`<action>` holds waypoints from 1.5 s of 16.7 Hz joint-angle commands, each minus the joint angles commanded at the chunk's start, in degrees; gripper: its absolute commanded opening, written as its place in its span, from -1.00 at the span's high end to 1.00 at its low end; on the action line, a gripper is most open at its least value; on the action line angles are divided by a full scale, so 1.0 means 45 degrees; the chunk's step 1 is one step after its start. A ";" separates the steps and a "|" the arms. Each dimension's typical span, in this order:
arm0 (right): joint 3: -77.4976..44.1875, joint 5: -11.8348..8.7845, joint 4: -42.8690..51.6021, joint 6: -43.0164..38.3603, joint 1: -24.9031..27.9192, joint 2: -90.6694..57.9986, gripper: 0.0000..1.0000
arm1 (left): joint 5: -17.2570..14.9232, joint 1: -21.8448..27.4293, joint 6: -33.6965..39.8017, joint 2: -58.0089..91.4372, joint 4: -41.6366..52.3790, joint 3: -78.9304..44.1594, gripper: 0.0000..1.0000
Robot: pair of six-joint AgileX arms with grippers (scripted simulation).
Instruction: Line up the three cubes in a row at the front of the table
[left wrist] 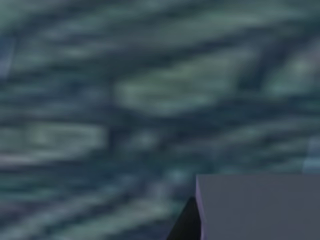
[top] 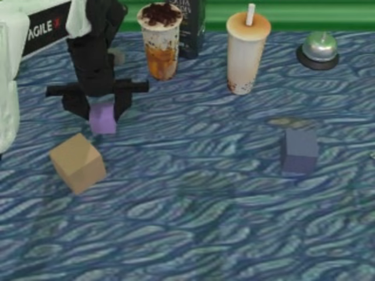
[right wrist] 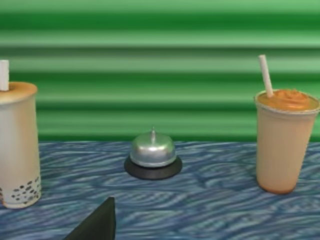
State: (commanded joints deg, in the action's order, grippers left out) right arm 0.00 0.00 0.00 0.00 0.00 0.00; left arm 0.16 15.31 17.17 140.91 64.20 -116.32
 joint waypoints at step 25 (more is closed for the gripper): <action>0.0000 0.0000 0.0000 0.0000 0.0000 0.0000 -1.00 | 0.0171 0.8627 0.8087 -0.0660 0.2339 -0.1651 1.00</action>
State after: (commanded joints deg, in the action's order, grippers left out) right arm 0.00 0.00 0.00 0.00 0.00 0.00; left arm 0.93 54.13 53.56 137.95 74.73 -123.74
